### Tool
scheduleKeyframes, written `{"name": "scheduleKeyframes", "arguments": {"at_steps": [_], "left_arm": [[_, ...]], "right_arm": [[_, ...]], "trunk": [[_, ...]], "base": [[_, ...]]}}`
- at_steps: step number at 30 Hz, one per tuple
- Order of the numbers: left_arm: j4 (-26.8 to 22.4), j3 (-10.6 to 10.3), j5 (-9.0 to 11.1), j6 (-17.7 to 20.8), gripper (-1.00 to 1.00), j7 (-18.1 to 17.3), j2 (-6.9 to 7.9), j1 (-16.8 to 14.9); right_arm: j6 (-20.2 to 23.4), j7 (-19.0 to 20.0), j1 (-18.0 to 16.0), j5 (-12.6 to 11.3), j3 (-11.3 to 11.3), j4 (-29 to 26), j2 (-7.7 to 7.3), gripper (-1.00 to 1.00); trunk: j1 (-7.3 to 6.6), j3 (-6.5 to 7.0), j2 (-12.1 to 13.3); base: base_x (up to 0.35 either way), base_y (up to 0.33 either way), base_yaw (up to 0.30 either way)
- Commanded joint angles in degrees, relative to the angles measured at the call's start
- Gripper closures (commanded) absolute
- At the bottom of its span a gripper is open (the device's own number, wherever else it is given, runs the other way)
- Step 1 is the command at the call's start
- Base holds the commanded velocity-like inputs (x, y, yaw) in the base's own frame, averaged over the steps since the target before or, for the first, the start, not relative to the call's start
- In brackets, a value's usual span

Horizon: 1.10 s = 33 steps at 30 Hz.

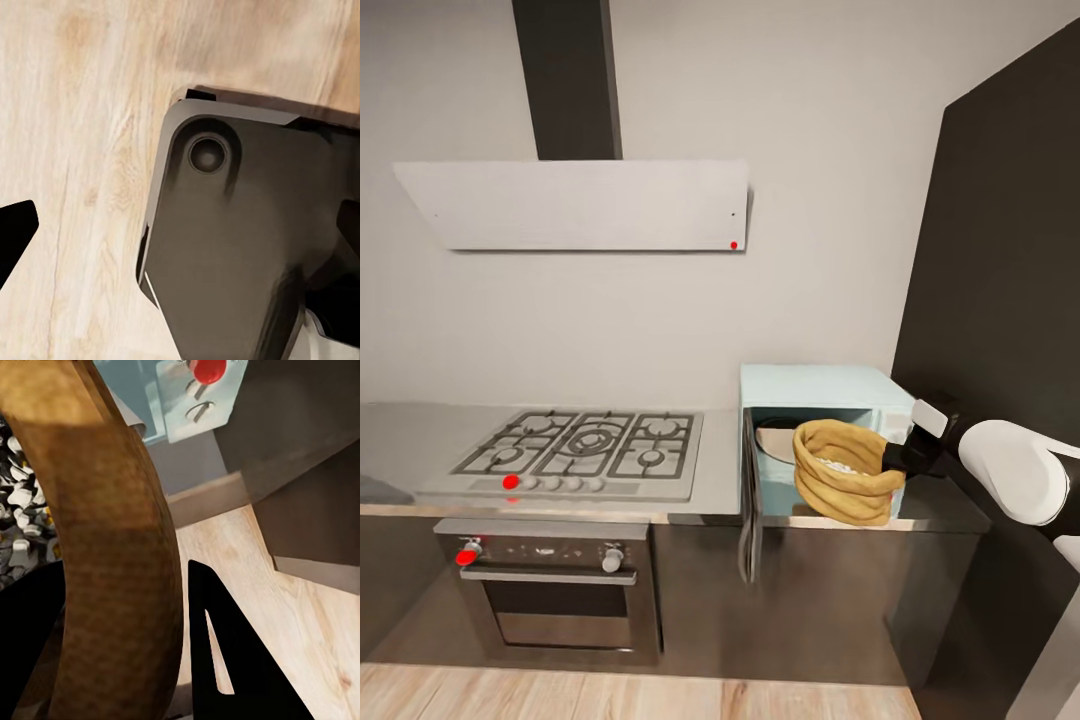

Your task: In the kitchen, take the popcorn bag from the countertop, put it into the microwave, and heat it until the popcorn is cooked so the cooked popcorn ends up inside the bag.

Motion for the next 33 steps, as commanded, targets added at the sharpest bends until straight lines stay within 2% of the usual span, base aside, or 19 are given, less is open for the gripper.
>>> {"name": "scheduleKeyframes", "arguments": {"at_steps": [1, 7, 25, 32, 33], "left_arm": [[-0.1, 0.2, 0.0, 0.3, -1.0, 0.0, -0.02, 0.0], [-0.1, 0.2, 0.0, -0.2, -1.0, 0.0, -0.02, 0.0], [-0.1, 0.1, 0.0, -0.2, -1.0, -0.1, 0.06, 0.0], [-0.1, 0.0, 0.0, -0.2, -1.0, -0.1, 0.25, 0.0], [-0.1, 0.0, 0.0, -0.2, -1.0, -0.1, 0.75, 0.0]], "right_arm": [[0.0, -0.4, -0.1, 0.1, -0.5, 0.1, -0.02, 1.0], [0.0, -0.4, -0.1, 0.1, -0.5, 0.1, -0.02, 1.0], [0.0, -0.4, -0.1, 0.1, -0.5, 0.1, -0.02, 1.0], [0.0, -0.4, -0.1, 0.1, -0.5, 0.1, -0.02, 1.0], [0.0, -0.4, -0.1, 0.1, -0.5, 0.1, -0.02, 1.0]], "trunk": [[0.25, -0.28, -0.5], [1.57, -1.36, -2.9], [1.57, -1.36, -2.9], [1.57, -1.36, -2.9], [1.57, -1.36, -2.9]], "base": [[0.114, 0.0, 0.0], [0.18, 0.0, 0.0], [0.006, -0.001, 0.0], [0.184, -0.019, 0.0], [0.01, 0.0, 0.0]]}}
